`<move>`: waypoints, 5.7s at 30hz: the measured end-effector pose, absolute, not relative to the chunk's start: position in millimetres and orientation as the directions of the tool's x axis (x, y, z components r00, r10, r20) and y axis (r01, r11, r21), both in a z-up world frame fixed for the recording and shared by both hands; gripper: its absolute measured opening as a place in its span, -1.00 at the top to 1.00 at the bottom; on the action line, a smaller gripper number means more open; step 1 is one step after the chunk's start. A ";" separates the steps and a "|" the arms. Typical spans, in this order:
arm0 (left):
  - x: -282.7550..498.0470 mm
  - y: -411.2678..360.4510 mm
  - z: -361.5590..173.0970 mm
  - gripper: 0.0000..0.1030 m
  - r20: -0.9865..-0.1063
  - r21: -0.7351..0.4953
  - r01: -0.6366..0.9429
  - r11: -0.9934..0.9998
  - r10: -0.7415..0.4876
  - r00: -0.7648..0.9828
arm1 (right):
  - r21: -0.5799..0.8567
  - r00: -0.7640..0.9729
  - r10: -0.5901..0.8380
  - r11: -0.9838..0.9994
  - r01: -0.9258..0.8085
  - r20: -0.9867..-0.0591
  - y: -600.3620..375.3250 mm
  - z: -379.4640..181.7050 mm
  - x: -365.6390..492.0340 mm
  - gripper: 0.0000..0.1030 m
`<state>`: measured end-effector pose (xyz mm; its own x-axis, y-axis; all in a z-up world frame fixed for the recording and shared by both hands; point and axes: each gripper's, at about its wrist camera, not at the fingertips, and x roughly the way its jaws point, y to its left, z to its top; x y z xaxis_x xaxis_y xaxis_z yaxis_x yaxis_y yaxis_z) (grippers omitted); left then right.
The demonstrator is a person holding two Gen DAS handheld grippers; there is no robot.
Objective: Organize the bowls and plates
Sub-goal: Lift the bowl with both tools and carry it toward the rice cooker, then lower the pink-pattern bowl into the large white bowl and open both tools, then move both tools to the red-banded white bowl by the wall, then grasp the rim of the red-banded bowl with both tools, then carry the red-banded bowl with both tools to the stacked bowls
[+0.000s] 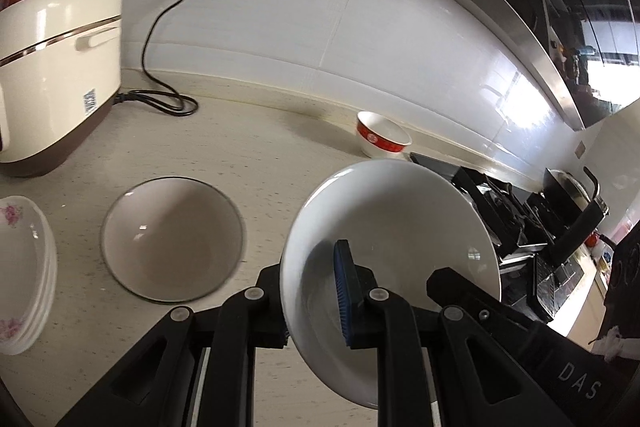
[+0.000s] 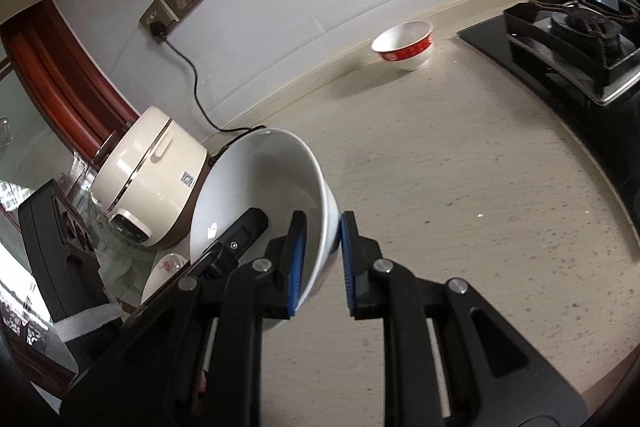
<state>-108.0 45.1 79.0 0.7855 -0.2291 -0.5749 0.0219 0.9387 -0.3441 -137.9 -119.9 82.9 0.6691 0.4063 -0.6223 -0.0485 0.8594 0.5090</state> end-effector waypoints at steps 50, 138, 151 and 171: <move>-75.1 150.4 48.1 0.53 -0.642 -0.358 -0.183 0.916 -0.098 0.761 | 0.479 0.539 0.476 0.865 -0.146 -0.695 -9.9 50.8 -83.6 0.48; 111.1 -12.8 27.1 -0.69 -0.643 -0.565 -0.088 0.820 -0.371 0.670 | 0.579 0.536 0.434 0.805 0.131 -0.725 -248.1 18.4 89.5 0.64; 112.0 -19.4 19.1 -0.64 -0.692 -0.480 -0.122 0.869 -0.289 0.662 | 0.498 0.540 0.370 0.860 0.109 -0.756 -229.4 16.2 70.9 0.42; 116.4 -25.6 20.1 0.72 -0.655 -0.522 0.005 0.853 -0.404 0.639 | 0.510 0.569 0.373 0.855 0.096 -0.733 -233.5 20.5 61.1 0.66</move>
